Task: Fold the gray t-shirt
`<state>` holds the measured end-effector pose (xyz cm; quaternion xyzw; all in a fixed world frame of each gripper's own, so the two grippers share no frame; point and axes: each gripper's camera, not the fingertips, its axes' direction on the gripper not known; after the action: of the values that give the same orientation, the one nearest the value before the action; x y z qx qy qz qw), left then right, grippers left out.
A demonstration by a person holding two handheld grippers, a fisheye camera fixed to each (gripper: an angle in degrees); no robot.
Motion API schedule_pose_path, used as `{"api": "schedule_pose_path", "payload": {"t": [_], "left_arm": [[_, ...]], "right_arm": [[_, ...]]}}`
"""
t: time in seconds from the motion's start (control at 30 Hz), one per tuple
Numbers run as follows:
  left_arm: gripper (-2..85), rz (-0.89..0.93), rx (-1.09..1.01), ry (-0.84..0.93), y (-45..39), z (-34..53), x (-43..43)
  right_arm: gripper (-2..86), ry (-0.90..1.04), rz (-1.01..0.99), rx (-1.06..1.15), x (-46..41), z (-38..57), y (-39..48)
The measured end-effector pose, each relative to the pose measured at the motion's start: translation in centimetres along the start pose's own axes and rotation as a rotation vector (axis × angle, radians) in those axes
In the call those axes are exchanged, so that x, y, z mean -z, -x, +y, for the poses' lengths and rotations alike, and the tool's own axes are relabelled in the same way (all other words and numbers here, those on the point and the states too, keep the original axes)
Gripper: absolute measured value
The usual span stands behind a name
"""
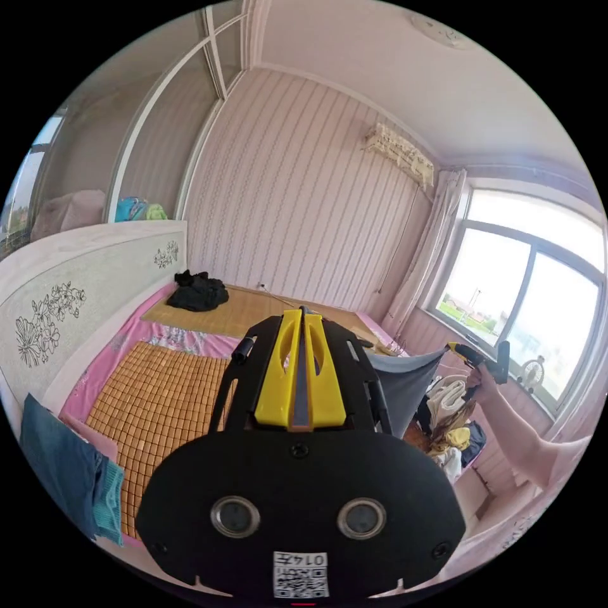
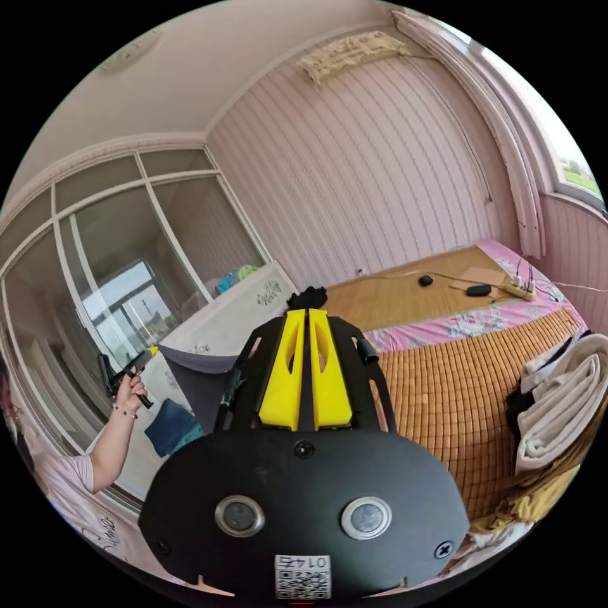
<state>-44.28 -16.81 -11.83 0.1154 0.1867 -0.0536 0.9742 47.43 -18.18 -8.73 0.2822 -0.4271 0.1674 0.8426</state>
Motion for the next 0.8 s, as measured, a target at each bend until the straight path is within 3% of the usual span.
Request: {"api": "schedule_pose_path", "payload": {"t": [0.17,0.3,0.53,0.8], "left_arm": [[-1.0,0.051,-0.089,-0.036,0.1,0.1,1.2],[-1.0,0.008,-0.123,0.194,2.3,6.1,-2.2],[-1.0,-0.019,0.109,0.638,8.9,21.6,-11.1],[-1.0,-0.042,0.229,0.943,12.3,29.9,-14.8]], "right_arm": [[0.5,-0.061,-0.009,0.158,2.0,-0.4,1.4],[0.5,0.130,0.051,0.141,-0.1,7.4,-3.3],[0.5,0.541,0.214,-0.238,-7.6,27.5,-15.9],[0.6,0.844,0.296,-0.355,-9.5,38.5,-21.2]]}}
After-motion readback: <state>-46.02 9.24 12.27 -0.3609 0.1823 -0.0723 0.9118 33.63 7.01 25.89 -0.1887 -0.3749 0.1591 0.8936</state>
